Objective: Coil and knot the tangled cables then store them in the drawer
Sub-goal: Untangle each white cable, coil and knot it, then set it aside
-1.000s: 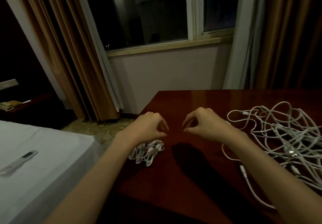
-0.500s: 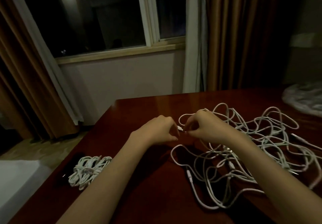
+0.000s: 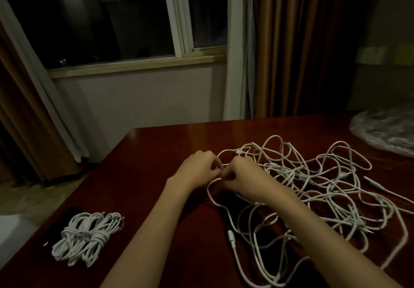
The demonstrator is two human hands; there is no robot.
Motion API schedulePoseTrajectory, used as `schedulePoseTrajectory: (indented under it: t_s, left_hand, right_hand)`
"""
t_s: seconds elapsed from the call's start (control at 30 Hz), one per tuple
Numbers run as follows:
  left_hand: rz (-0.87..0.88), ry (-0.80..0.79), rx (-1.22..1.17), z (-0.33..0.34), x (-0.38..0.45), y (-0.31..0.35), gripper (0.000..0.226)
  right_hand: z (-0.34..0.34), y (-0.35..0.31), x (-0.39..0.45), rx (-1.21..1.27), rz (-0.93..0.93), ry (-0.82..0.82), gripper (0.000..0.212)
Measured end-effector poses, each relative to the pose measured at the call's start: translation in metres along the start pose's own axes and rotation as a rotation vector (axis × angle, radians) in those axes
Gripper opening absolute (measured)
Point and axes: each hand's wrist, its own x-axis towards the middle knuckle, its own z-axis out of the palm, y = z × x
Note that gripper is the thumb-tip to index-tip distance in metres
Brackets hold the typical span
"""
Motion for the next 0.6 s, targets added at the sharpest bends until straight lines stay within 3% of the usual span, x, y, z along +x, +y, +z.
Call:
schedulePoseTrajectory:
  t_s: [0.13, 0.33, 0.43, 0.6]
  left_hand:
    - [-0.053, 0.21, -0.495, 0.006, -0.009, -0.004, 0.04]
    - [-0.056, 0.086, -1.013, 0.025, -0.013, 0.006, 0.032]
    - [-0.06, 0.112, -1.186, 0.027, -0.009, 0.013, 0.041]
    - [-0.1, 0.149, -1.288, 0.021, -0.01, 0.013, 0.032]
  right_hand:
    - [-0.012, 0.005, 0.015, -0.009, 0.057, 0.159, 0.019]
    - [-0.02, 0.005, 0.032, 0.198, 0.075, 0.405, 0.008]
    - [-0.022, -0.002, 0.036, 0.366, 0.063, 0.467, 0.008]
    - [-0.012, -0.004, 0.027, 0.535, 0.012, 0.418, 0.006]
